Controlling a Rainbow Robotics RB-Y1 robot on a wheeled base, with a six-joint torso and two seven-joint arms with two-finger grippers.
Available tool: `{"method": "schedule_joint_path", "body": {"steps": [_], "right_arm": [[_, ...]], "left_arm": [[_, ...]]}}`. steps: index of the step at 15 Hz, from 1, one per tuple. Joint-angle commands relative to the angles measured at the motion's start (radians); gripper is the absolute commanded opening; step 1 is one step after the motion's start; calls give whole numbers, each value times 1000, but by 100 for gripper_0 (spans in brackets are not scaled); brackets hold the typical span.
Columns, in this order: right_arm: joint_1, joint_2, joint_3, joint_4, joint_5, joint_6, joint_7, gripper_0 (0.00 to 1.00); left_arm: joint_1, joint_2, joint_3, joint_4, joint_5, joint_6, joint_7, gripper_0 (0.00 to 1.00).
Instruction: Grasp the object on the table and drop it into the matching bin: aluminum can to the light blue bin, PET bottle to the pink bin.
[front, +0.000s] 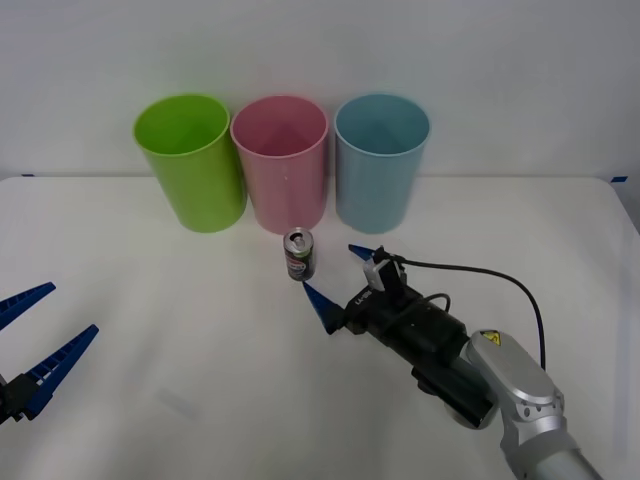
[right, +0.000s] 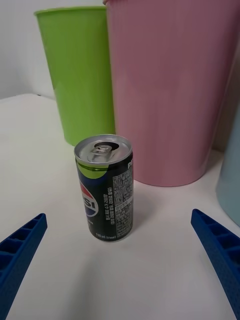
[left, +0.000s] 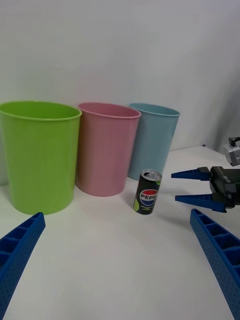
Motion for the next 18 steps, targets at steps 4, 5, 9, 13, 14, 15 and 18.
{"method": "schedule_joint_path", "body": {"steps": [4,5,9,13,14,15,18], "right_arm": [[-79,65,0,107,26,34,23,100],[-92,78,0,124,29,40,26,100],[-168,136,0,221,51,90,38,100],[-214,162,2,268,62,144,53,100],[-225,165,6,285,60,153,55,100],[-239,168,6,302,62,158,56,100],[-256,177,8,324,62,175,58,100]], "left_arm": [[0,0,0,0,0,0,0,100],[0,0,0,0,0,0,0,100],[0,0,0,0,0,0,0,100],[0,0,0,0,0,0,0,100],[0,0,0,0,0,0,0,100],[0,0,0,0,0,0,0,100],[0,0,0,0,0,0,0,100]]}}
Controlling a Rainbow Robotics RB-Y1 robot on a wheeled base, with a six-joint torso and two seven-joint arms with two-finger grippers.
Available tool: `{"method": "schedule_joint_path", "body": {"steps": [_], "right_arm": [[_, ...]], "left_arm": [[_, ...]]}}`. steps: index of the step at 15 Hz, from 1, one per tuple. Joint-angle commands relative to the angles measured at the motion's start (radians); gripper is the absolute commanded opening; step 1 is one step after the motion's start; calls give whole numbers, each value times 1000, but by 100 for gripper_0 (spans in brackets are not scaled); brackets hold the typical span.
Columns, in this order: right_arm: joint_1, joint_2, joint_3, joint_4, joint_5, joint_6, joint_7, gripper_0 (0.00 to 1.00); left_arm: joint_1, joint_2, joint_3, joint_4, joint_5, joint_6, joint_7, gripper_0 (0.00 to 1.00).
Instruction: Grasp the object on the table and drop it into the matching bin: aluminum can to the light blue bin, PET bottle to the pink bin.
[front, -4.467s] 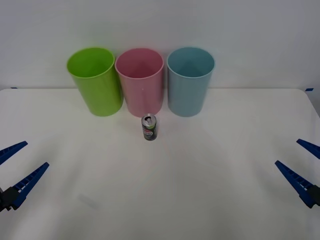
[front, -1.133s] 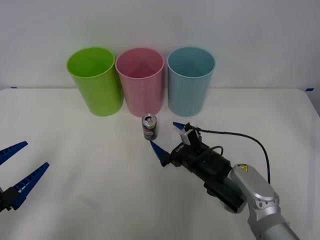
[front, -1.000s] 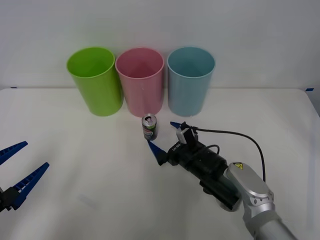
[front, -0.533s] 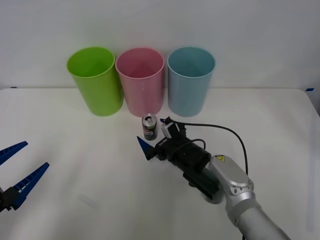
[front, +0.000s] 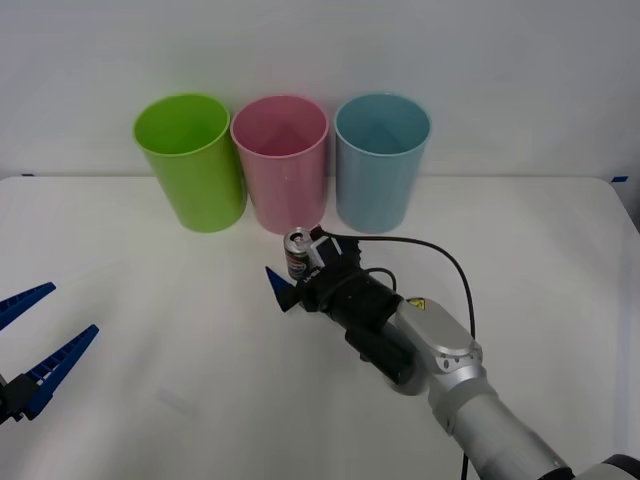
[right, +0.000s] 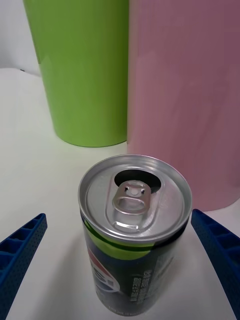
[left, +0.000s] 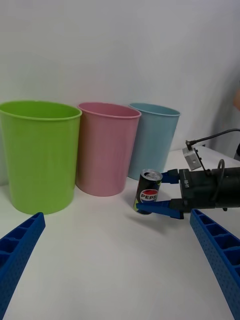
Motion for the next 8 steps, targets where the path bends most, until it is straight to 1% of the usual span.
{"method": "schedule_joint_path", "body": {"steps": [1,7,8], "right_arm": [[-7,4,3,9,0,15,2,100],[-7,4,6,9,-1,21,5,100],[-7,4,5,9,-1,21,5,57]], "left_arm": [[0,0,0,0,0,0,0,100],[0,0,0,0,0,0,0,100],[0,0,0,0,0,0,0,100]]}}
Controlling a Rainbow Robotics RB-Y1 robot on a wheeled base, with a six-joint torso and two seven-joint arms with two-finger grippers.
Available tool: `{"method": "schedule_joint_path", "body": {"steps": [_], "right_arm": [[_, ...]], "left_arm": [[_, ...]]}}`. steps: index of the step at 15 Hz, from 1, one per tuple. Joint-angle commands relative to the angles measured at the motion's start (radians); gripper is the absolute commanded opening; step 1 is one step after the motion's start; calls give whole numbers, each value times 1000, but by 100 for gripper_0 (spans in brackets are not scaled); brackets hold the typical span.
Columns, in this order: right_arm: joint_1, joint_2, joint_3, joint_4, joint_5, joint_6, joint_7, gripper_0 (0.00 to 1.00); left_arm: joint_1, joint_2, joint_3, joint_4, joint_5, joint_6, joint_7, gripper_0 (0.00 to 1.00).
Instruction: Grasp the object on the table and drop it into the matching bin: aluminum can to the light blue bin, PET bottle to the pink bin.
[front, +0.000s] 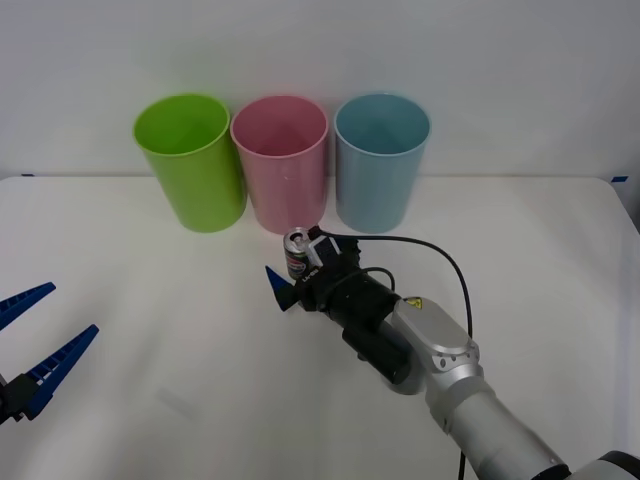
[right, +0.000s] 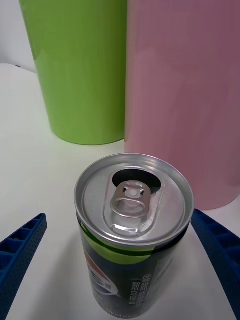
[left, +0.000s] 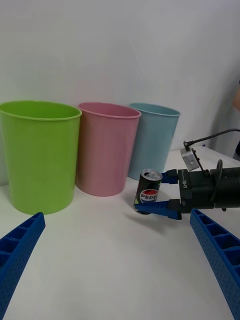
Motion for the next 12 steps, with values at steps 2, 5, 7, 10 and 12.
{"method": "schedule_joint_path", "body": {"steps": [2,5,7,10,12], "right_arm": [[-1,0,-1,0,-8,3,-1,4],[-1,0,-1,0,-12,6,-5,0],[-1,0,-2,0,-14,6,-5,0],[-6,0,-2,0,-18,6,-5,0],[-8,-2,-2,-2,-23,3,-6,0]], "left_arm": [[0,0,0,0,0,0,0,100],[0,0,0,0,0,0,0,100],[0,0,0,0,0,0,0,100],[0,0,0,0,0,0,0,100],[0,0,0,0,0,0,0,100]]}}
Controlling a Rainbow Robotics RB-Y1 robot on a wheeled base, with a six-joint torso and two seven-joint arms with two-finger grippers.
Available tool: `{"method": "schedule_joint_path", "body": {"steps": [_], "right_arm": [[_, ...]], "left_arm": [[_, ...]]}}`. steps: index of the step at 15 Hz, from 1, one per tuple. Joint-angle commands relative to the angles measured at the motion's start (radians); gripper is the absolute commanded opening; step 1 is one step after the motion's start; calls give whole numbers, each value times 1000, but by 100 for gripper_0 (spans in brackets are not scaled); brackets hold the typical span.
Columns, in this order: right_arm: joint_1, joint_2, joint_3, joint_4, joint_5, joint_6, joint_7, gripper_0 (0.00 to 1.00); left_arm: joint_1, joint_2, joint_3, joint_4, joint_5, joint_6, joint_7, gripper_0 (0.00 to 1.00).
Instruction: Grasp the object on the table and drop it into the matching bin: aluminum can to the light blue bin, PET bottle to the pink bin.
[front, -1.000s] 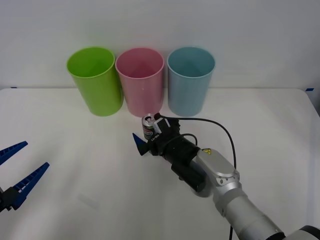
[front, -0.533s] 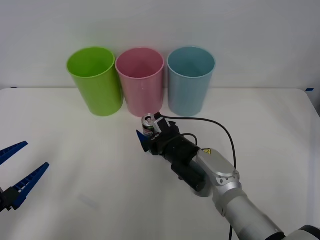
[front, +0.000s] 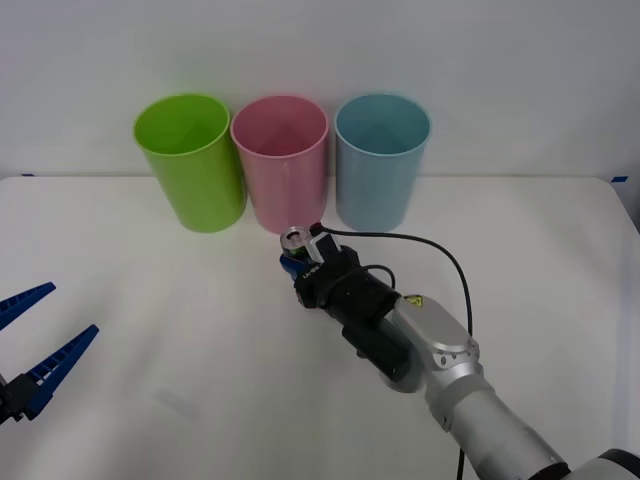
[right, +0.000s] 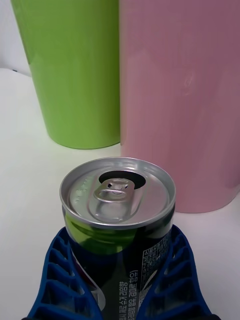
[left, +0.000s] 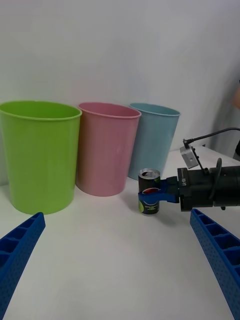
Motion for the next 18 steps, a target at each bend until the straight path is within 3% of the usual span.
{"method": "schedule_joint_path", "body": {"steps": [1,4,8,18], "right_arm": [[0,-6,0,-9,-9,-6,-3,0],[6,-51,37,-37,-71,-37,-4,0],[114,-173,100,-247,-159,-35,-27,0],[344,-416,21,-699,-214,-80,-288,0]], "left_arm": [[0,0,0,0,0,0,0,100],[0,0,0,0,0,0,0,100],[0,0,0,0,0,0,0,100],[0,0,0,0,0,0,0,100]]}}
